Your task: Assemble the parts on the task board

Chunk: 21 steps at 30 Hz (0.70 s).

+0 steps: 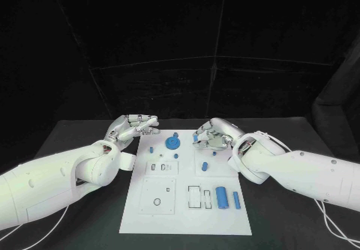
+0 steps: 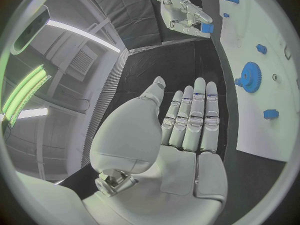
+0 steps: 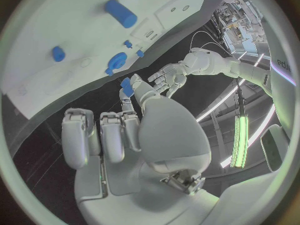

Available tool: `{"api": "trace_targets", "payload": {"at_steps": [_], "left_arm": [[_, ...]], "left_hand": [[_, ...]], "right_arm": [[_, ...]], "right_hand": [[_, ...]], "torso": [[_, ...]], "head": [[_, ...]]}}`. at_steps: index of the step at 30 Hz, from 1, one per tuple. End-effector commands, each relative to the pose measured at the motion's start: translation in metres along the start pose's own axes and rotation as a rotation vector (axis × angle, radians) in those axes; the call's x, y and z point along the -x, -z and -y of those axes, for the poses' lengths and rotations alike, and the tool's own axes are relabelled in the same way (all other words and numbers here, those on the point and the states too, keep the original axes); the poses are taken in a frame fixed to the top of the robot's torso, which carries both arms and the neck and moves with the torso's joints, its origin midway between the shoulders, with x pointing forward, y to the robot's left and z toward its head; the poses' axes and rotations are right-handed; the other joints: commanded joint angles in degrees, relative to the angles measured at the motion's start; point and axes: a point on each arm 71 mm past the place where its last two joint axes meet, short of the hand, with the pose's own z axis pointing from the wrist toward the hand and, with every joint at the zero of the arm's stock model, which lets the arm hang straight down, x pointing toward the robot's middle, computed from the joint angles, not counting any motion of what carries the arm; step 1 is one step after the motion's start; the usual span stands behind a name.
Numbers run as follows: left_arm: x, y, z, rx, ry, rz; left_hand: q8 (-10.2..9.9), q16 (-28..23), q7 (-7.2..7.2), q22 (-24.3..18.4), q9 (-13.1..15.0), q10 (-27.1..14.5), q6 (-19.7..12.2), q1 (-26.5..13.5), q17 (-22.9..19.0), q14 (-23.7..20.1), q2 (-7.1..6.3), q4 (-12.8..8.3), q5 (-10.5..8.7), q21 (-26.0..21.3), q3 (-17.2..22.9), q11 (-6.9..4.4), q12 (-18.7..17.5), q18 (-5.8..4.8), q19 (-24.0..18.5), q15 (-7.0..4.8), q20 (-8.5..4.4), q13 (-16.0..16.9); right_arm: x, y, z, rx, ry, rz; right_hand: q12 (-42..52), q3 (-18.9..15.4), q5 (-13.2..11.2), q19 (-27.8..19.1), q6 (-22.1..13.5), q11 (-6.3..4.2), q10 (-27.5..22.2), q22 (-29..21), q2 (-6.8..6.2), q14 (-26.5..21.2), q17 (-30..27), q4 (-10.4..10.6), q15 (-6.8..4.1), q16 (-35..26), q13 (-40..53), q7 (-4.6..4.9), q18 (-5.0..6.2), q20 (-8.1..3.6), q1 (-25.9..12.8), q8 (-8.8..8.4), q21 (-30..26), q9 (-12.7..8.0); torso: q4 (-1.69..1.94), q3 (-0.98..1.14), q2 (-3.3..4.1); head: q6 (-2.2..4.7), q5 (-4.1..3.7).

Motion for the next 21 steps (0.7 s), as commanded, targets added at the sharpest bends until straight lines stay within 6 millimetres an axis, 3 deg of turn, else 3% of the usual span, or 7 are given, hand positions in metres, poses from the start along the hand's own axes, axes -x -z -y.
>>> {"api": "trace_targets", "payload": {"at_steps": [1,7,10,12,15,21], "left_arm": [[0.001,-0.002,0.001,-0.016,0.011,0.007],[0.006,-0.004,0.0,-0.018,0.007,0.028],[0.007,-0.005,0.0,-0.018,0.01,0.037],[0.008,-0.006,-0.001,-0.017,0.013,0.045],[0.009,-0.006,-0.001,-0.016,0.017,0.053],[0.007,-0.008,-0.001,-0.024,0.031,0.043]], "left_hand": [[-0.24,-0.26,0.07,-0.06,0.05,0.41,0.44,-0.14,0.08,0.41,0.61,-0.3,0.06,-0.3,0.04,0.1,-0.17,0.47,0.52,0.04,-0.04,0.05],[-0.29,-0.24,-0.27,-0.01,0.05,3.18,1.12,-0.35,0.42,1.39,0.91,-0.51,0.07,-0.38,-0.14,-0.53,0.73,0.5,1.33,-0.43,-0.4,0.5],[-0.3,-0.25,-0.29,-0.01,0.05,3.25,1.14,-0.34,0.44,1.42,0.93,-0.52,0.06,-0.39,-0.15,-0.55,0.73,0.5,1.36,-0.44,-0.42,0.51],[-0.3,-0.25,-0.29,-0.01,0.05,3.24,1.14,-0.34,0.44,1.42,0.93,-0.52,0.06,-0.39,-0.15,-0.55,0.73,0.5,1.36,-0.44,-0.42,0.51],[-0.32,-0.29,-0.32,-0.02,0.04,3.16,1.16,-0.32,0.45,1.43,0.93,-0.57,0.06,-0.41,-0.16,-0.53,0.62,0.49,1.4,-0.44,-0.44,0.47],[-0.47,-0.46,-0.38,-0.04,0.01,2.87,1.17,-0.15,0.5,1.44,0.75,-0.88,0.06,-0.52,-0.24,-0.5,0.24,0.45,1.53,-0.44,-0.48,0.31]], "right_arm": [[-0.009,-0.009,-0.014,-0.023,0.093,0.005],[-0.032,-0.025,-0.037,0.013,0.127,-0.052],[-0.044,-0.029,-0.044,0.026,0.14,-0.092],[-0.053,-0.03,-0.049,0.04,0.152,-0.114],[-0.063,-0.031,-0.053,0.051,0.164,-0.137],[-0.081,-0.031,-0.054,0.048,0.182,-0.166]], "right_hand": [[-0.38,0.56,0.46,2.68,1.34,-0.12,1.51,8.15,-0.23,5.02,10.13,0.19,-0.36,-0.1,9.59,-1.43,-0.2,-0.28,-0.54,-0.13,0.19,0.18],[-0.34,0.61,0.51,2.67,1.23,-0.07,1.53,8.13,-0.44,5.01,10.09,0.17,-0.33,-0.12,9.63,-1.35,-0.19,-0.26,-0.81,-0.25,0.18,0.11],[-0.24,0.64,0.46,2.69,1.15,-0.02,1.61,8.17,-0.61,5.02,10.13,0.18,-0.29,-0.11,9.73,-1.3,-0.2,-0.23,-1.06,-0.36,0.19,0.06],[0.0,0.66,0.43,2.71,1.09,0.01,1.77,8.19,-0.68,5.05,10.26,0.2,-0.27,-0.06,9.93,-1.26,-0.21,-0.22,-1.2,-0.43,0.2,0.02],[0.14,0.68,0.44,2.75,1.05,0.02,1.86,8.28,-0.72,5.07,10.36,0.19,-0.26,-0.02,10.05,-1.25,-0.23,-0.21,-1.24,-0.46,0.23,0.0],[0.05,0.75,0.49,2.76,0.97,0.05,1.81,8.3,-0.83,5.07,10.36,0.11,-0.24,-0.02,9.98,-1.23,-0.23,-0.19,-1.3,-0.55,0.24,-0.04]], "torso": [[0.52,-0.37,-0.67],[0.85,-0.66,-0.92],[0.87,-0.7,-0.88],[0.68,-0.53,-0.84],[0.7,-0.43,-0.79],[0.92,-0.47,-0.72]], "head": [[-0.22,0.75],[-0.96,1.64],[-1.2,2.11],[-1.44,2.67],[-1.77,3.06],[-2.35,3.27]]}}
